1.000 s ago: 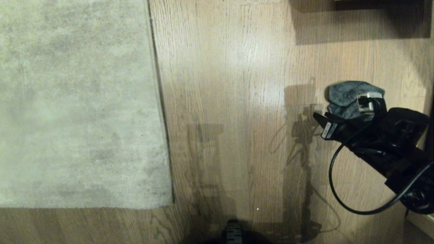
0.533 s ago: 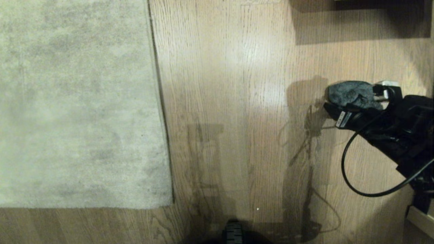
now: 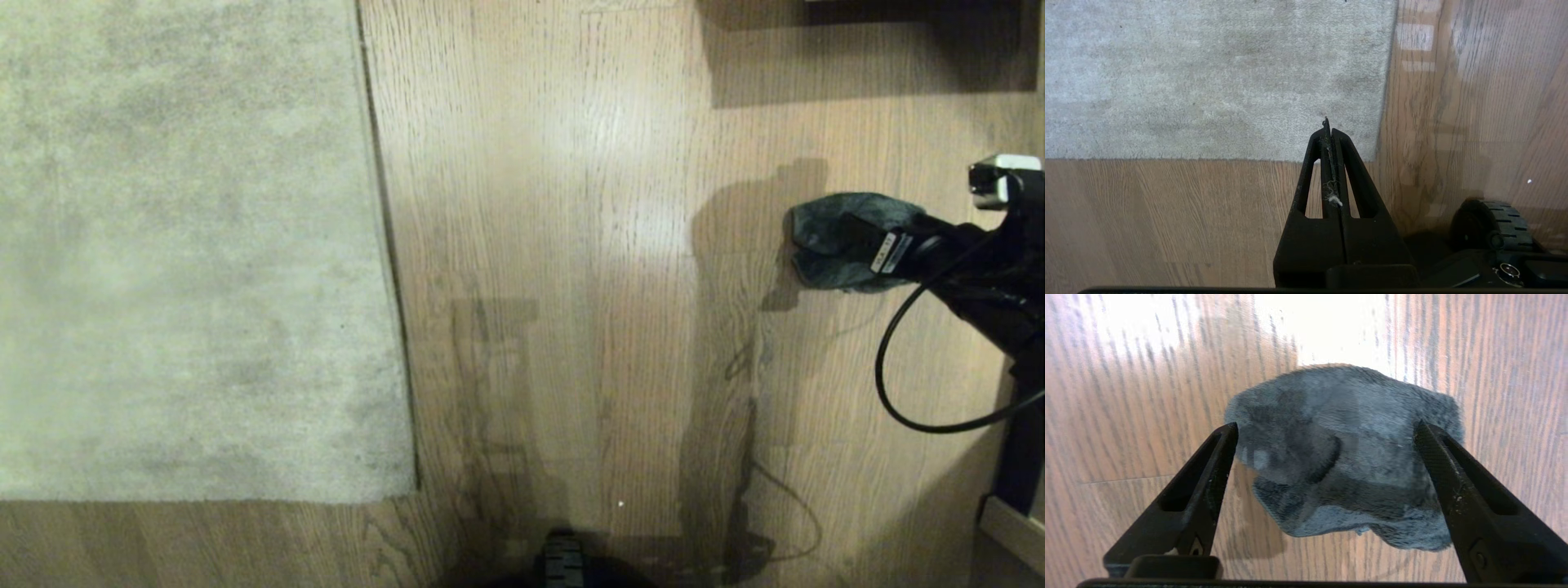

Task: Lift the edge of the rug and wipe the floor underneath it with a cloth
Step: Pick up the rag

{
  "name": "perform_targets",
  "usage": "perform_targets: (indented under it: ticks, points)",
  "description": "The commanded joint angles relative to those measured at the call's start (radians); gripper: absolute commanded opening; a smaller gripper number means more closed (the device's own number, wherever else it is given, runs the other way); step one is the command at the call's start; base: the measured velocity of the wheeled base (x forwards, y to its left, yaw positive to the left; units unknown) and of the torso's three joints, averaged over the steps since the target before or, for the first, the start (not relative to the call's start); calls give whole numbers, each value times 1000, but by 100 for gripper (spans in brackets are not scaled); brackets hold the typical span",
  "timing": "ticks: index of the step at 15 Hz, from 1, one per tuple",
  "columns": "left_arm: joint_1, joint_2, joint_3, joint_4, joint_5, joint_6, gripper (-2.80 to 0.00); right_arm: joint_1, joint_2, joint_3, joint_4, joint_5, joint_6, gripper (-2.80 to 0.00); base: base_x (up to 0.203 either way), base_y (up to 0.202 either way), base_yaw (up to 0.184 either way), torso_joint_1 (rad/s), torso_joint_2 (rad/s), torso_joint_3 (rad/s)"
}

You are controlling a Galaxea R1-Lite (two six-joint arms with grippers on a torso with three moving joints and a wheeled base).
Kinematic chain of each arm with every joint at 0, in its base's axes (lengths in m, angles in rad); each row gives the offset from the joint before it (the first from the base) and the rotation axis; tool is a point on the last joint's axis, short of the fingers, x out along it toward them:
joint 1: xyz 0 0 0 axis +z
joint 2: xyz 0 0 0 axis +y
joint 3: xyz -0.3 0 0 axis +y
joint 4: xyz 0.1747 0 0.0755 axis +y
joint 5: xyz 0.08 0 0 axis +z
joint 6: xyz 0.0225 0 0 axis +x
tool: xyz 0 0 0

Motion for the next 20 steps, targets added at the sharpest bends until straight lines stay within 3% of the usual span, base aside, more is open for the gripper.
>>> perform_targets:
  ticks: [1, 7, 11, 14, 20]
  points:
    - [0, 0, 0, 0, 1, 0, -280, -19, 10, 3, -7, 0, -1, 0, 0, 0, 0, 0, 0, 0]
    - [0, 0, 0, 0, 1, 0, -280, -118, 73, 51, -19, 2, -6, 0, 0, 0, 0, 0, 0, 0]
    - [0, 0, 0, 0, 1, 0, -280, -117, 143, 52, -51, 4, -3, 0, 0, 0, 0, 0, 0, 0]
    - [0, 0, 0, 0, 1, 0, -280, -100, 223, 46, -169, 6, 5, 0, 0, 0, 0, 0, 0, 0]
    - [0, 0, 0, 0, 1, -1, -280, -86, 225, 44, -179, 7, 5, 0, 0, 0, 0, 0, 0, 0]
